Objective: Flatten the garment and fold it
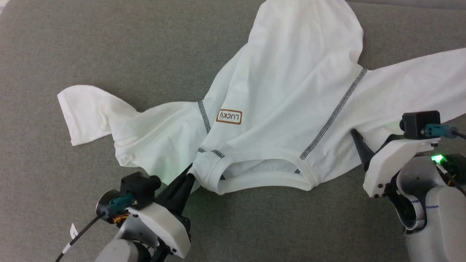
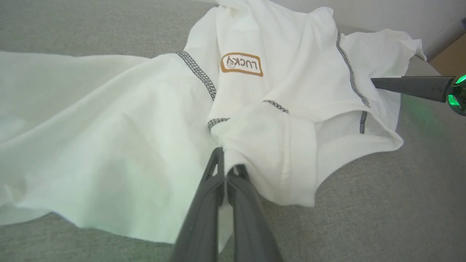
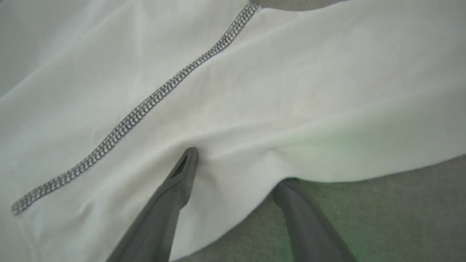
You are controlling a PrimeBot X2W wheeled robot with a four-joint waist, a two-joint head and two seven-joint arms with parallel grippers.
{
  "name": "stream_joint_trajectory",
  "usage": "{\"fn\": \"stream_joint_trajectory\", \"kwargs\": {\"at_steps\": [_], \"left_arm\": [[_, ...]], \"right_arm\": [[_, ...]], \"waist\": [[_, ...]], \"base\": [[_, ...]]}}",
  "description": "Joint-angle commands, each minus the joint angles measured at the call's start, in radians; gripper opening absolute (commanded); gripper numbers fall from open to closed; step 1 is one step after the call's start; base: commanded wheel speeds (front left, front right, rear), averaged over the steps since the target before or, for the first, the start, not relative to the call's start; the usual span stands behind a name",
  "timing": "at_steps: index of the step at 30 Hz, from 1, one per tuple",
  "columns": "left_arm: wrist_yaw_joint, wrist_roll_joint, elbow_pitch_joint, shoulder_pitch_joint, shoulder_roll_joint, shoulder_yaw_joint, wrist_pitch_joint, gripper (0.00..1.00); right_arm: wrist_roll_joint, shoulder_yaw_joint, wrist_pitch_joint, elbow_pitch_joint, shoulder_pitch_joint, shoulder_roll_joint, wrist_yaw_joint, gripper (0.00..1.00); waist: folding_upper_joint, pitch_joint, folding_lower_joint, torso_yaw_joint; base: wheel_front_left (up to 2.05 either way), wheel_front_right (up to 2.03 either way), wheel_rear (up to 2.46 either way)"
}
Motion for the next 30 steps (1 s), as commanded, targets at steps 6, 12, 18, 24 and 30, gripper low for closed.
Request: {"fn": "stream_joint_trajectory", "kwargs": {"at_steps": [6, 12, 18, 24, 30], "left_arm": [[0.000, 0.008, 0.028, -0.031, -0.006, 0.007, -0.039, 0.00], [0.029, 0.019, 0.020, -0.024, -0.007, 0.037, -0.107, 0.00], [0.062, 0.037, -0.035, -0.015, -0.012, 0.059, -0.166, 0.00], [0.085, 0.044, -0.123, -0.031, -0.008, 0.078, -0.171, 0.00], [0.126, 0.066, -0.261, -0.111, 0.011, 0.104, -0.094, 0.00]], "right_arm": [[0.001, -0.023, -0.083, 0.045, -0.007, 0.010, 0.001, 0.00], [0.050, -0.062, -0.211, 0.015, 0.020, 0.012, 0.001, 0.00], [0.110, -0.065, -0.364, -0.041, 0.040, 0.012, 0.001, 0.00], [0.123, -0.042, -0.437, -0.117, 0.032, 0.012, 0.001, 0.00], [0.098, -0.004, -0.429, -0.252, -0.031, 0.012, 0.001, 0.00]], "waist": [[0.0000, -0.025, -0.0001, -0.005], [0.0000, -0.098, -0.0001, -0.045], [0.0000, -0.182, -0.0001, -0.097], [0.0000, -0.248, -0.0001, -0.135], [0.0000, -0.324, -0.0001, -0.178]], "base": [[0.00, 0.00, 0.00], [0.00, 0.00, 0.00], [0.00, 0.00, 0.00], [0.00, 0.00, 0.00], [0.00, 0.00, 0.00]]}}
